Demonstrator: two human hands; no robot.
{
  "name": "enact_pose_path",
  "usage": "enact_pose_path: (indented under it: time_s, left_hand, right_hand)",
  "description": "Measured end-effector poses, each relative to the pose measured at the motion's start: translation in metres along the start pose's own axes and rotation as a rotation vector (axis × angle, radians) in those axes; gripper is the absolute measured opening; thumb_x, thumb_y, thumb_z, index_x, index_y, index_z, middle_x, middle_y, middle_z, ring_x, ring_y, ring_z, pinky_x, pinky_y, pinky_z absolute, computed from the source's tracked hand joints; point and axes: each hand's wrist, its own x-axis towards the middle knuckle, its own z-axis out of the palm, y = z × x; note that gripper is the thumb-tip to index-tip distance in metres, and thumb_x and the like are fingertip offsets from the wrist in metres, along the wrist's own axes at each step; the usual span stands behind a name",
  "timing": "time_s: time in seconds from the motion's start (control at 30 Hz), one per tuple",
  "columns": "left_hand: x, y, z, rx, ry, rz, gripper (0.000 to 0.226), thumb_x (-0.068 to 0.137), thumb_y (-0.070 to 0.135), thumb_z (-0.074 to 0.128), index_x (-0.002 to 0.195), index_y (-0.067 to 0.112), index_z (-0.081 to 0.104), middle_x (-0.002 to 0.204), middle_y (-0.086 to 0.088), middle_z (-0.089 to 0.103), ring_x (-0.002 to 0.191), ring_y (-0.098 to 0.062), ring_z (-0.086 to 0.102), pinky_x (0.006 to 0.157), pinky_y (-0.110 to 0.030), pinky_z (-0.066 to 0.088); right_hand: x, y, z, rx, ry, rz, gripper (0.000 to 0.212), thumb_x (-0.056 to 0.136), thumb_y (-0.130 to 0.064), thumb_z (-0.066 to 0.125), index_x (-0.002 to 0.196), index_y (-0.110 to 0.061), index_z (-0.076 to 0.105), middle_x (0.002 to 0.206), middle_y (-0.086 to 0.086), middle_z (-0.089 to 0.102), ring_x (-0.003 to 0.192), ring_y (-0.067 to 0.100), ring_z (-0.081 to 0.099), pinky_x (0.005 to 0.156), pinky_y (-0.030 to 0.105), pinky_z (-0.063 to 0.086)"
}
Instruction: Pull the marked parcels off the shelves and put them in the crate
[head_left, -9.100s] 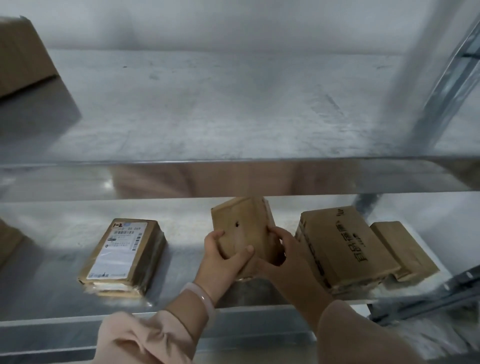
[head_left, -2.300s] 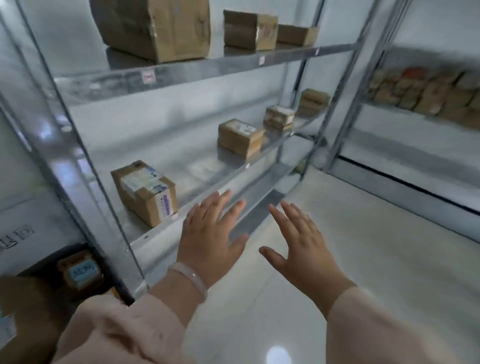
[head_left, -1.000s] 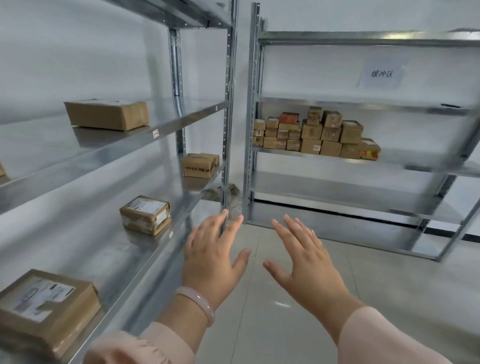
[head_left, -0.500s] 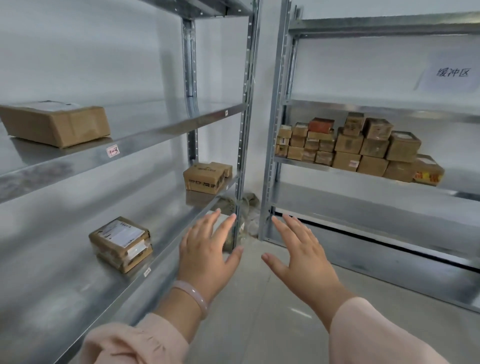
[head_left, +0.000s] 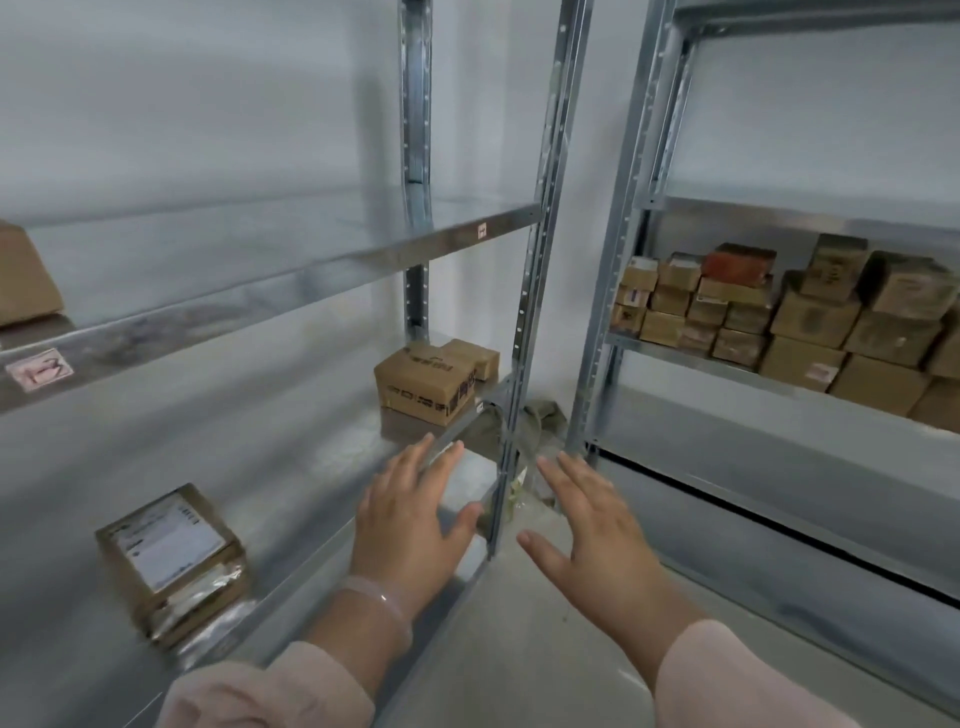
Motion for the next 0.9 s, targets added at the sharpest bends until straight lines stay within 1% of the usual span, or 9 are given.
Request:
enact_pose_path:
  time_s: [0.13, 0.4, 0.6, 0.67, 0.7, 0.77, 0.83, 0.87, 0.9]
  left_hand:
    - [0.056, -0.024, 0.034, -0.017, -0.013, -0.075, 0.063, 0.089, 0.06, 0.046, 0.146, 0.046, 0.024, 0.158, 0.011, 0.02, 0.145, -0.017, 0.019, 0.117, -0.043, 0.024]
    - [0.172, -0.077, 0.078, -0.043, 0.011, -0.181, 0.065, 0.086, 0.06, 0.049, 0.146, 0.043, 0.029, 0.156, 0.007, 0.029, 0.141, -0.02, 0.027, 0.113, -0.044, 0.031]
    - [0.233, -0.094, 0.104, -0.063, -0.007, -0.212, 0.061, 0.089, 0.052, 0.053, 0.144, 0.029, 0.04, 0.15, -0.002, 0.039, 0.136, -0.023, 0.038, 0.109, -0.041, 0.037]
    - [0.243, -0.093, 0.115, -0.142, 0.04, -0.215, 0.046, 0.09, 0.04, 0.062, 0.132, 0.025, 0.051, 0.134, 0.0, 0.054, 0.125, -0.01, 0.049, 0.101, -0.028, 0.045]
    - [0.249, -0.092, 0.12, -0.216, 0.095, -0.205, 0.031, 0.089, 0.028, 0.068, 0.118, 0.026, 0.056, 0.114, 0.008, 0.061, 0.112, 0.004, 0.054, 0.09, -0.015, 0.048]
    - [0.264, -0.09, 0.132, -0.321, 0.193, -0.235, 0.028, 0.087, 0.011, 0.071, 0.093, 0.031, 0.053, 0.081, 0.024, 0.05, 0.087, 0.02, 0.053, 0.066, 0.002, 0.042]
    - [0.279, -0.092, 0.147, -0.326, 0.24, -0.292, 0.029, 0.087, 0.014, 0.071, 0.092, 0.034, 0.051, 0.082, 0.027, 0.047, 0.086, 0.017, 0.052, 0.063, 0.003, 0.041]
    - [0.286, -0.094, 0.155, -0.299, 0.248, -0.318, 0.026, 0.087, 0.018, 0.069, 0.1, 0.033, 0.053, 0.093, 0.024, 0.049, 0.088, 0.012, 0.051, 0.065, 0.002, 0.04]
    - [0.29, -0.097, 0.163, -0.267, 0.228, -0.373, 0.029, 0.087, 0.022, 0.067, 0.112, 0.03, 0.053, 0.106, 0.017, 0.052, 0.092, 0.008, 0.047, 0.073, 0.0, 0.039]
  right_hand:
    - [0.069, 0.023, 0.026, -0.012, -0.043, -0.014, 0.078, 0.086, -0.065, 0.046, 0.15, -0.043, 0.008, 0.16, -0.01, 0.012, 0.146, 0.009, 0.007, 0.118, 0.028, 0.002]
    - [0.216, 0.044, 0.058, 0.026, -0.1, -0.055, 0.074, 0.09, -0.058, 0.049, 0.151, -0.038, 0.014, 0.161, -0.008, 0.013, 0.147, 0.012, 0.009, 0.12, 0.034, 0.01]
    - [0.29, 0.062, 0.088, 0.076, -0.181, -0.066, 0.072, 0.091, -0.056, 0.049, 0.151, -0.04, 0.013, 0.16, -0.009, 0.013, 0.147, 0.012, 0.01, 0.119, 0.035, 0.01]
    - [0.315, 0.071, 0.101, 0.078, -0.186, -0.087, 0.071, 0.09, -0.054, 0.052, 0.151, -0.039, 0.017, 0.159, -0.008, 0.018, 0.146, 0.013, 0.015, 0.119, 0.035, 0.013]
    - [0.328, 0.076, 0.107, 0.093, -0.199, -0.09, 0.07, 0.09, -0.053, 0.053, 0.15, -0.038, 0.02, 0.158, -0.008, 0.022, 0.145, 0.014, 0.018, 0.119, 0.037, 0.016]
    - [0.353, 0.088, 0.121, 0.157, -0.236, -0.099, 0.064, 0.089, -0.05, 0.055, 0.147, -0.039, 0.028, 0.152, -0.009, 0.034, 0.139, 0.015, 0.031, 0.116, 0.041, 0.028]
    - [0.377, 0.102, 0.136, 0.194, -0.278, -0.136, 0.058, 0.089, -0.048, 0.057, 0.142, -0.04, 0.035, 0.142, -0.012, 0.044, 0.13, 0.012, 0.042, 0.107, 0.039, 0.039]
    - [0.388, 0.109, 0.144, 0.2, -0.297, -0.149, 0.057, 0.089, -0.047, 0.058, 0.141, -0.039, 0.036, 0.141, -0.012, 0.046, 0.128, 0.012, 0.044, 0.106, 0.038, 0.04]
    - [0.399, 0.115, 0.151, 0.206, -0.317, -0.152, 0.057, 0.089, -0.046, 0.058, 0.141, -0.037, 0.036, 0.14, -0.011, 0.047, 0.127, 0.012, 0.045, 0.104, 0.038, 0.041]
